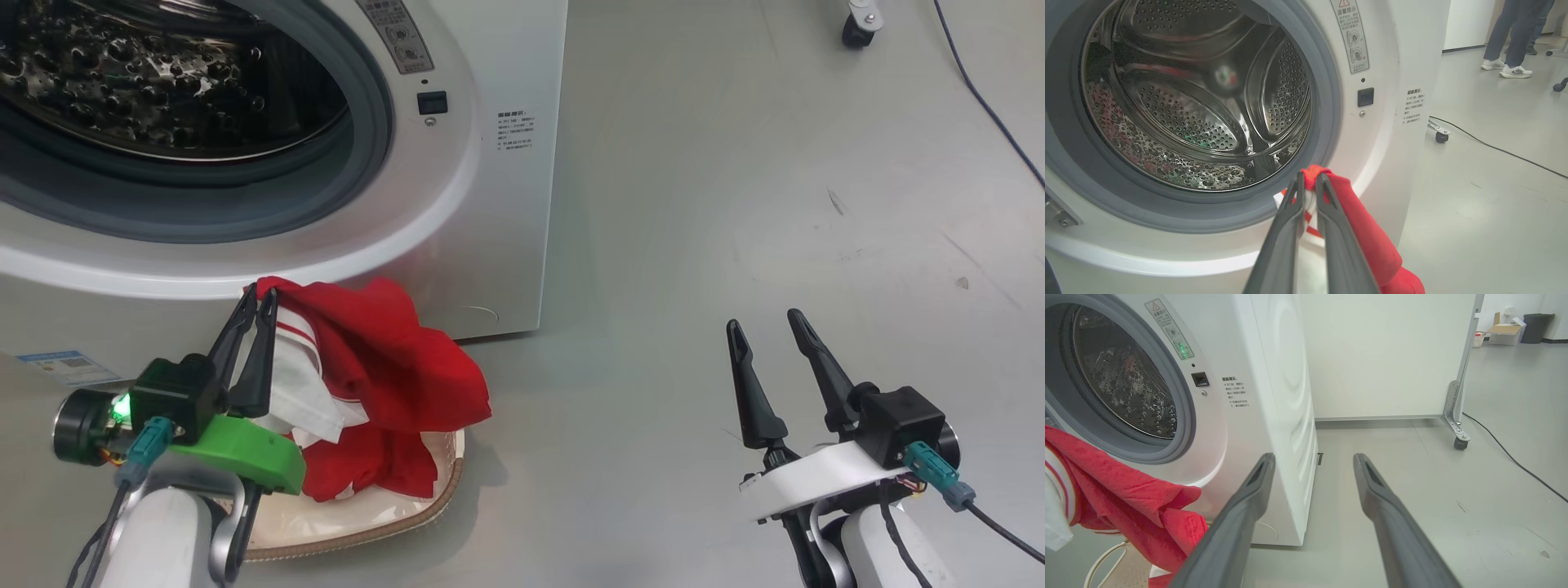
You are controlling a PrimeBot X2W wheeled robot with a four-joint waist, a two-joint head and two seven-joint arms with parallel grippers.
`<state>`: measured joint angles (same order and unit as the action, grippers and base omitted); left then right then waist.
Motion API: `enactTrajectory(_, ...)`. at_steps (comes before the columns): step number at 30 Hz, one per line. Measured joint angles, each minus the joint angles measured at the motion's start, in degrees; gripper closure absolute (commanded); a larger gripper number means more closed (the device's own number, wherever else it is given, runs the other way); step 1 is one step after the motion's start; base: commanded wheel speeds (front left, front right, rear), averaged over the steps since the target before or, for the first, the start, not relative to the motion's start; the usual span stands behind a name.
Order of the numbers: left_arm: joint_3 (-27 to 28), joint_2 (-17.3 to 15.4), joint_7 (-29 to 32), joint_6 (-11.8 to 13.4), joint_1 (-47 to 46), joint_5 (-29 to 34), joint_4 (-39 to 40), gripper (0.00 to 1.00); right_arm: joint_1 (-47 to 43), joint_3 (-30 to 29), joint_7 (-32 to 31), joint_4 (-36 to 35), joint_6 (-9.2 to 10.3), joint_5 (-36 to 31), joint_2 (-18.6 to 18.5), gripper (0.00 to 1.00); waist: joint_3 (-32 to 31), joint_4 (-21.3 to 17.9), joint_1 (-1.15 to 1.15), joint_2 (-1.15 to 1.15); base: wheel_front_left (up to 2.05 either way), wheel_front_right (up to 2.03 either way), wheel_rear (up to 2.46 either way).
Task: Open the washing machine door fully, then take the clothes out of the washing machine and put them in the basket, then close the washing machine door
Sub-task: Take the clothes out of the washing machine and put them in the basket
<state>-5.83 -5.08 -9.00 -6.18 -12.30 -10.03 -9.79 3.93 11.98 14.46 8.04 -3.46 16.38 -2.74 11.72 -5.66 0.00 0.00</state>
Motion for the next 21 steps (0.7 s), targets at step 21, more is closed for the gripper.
enactTrajectory(21, 7.2, -4.2, 3.3, 2.3, -4.3, -1.4, -12.0, 1.0, 2.5, 1.7, 0.0, -1.4, 0.0, 0.0, 0.0, 0.0, 9.8, -4.1, 0.0, 0.0, 0.0, 0.0, 0.0)
